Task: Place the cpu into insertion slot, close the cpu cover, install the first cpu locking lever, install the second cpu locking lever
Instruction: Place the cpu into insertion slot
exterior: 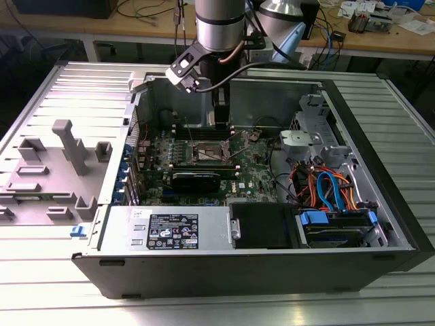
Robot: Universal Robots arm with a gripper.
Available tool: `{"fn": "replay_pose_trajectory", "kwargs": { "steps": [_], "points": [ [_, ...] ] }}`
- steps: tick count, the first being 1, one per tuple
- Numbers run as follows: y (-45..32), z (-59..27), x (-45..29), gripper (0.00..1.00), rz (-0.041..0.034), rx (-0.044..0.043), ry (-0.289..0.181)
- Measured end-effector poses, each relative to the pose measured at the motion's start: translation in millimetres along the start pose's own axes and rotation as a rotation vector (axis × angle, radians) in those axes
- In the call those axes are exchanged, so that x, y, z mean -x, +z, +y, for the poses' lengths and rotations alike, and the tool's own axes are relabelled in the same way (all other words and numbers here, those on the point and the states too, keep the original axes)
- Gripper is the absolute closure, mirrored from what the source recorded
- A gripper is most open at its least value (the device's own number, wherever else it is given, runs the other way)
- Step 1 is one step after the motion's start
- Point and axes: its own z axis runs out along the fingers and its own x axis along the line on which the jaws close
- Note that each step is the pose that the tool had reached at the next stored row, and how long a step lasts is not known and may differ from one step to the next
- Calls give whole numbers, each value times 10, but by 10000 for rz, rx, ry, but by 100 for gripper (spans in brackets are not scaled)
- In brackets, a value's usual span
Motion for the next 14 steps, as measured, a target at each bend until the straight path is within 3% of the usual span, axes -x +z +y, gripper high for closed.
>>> {"fn": "replay_pose_trajectory", "kwargs": {
  "steps": [14],
  "points": [
    [21, -1, 1, 45, 2, -11, 0]
  ]
}}
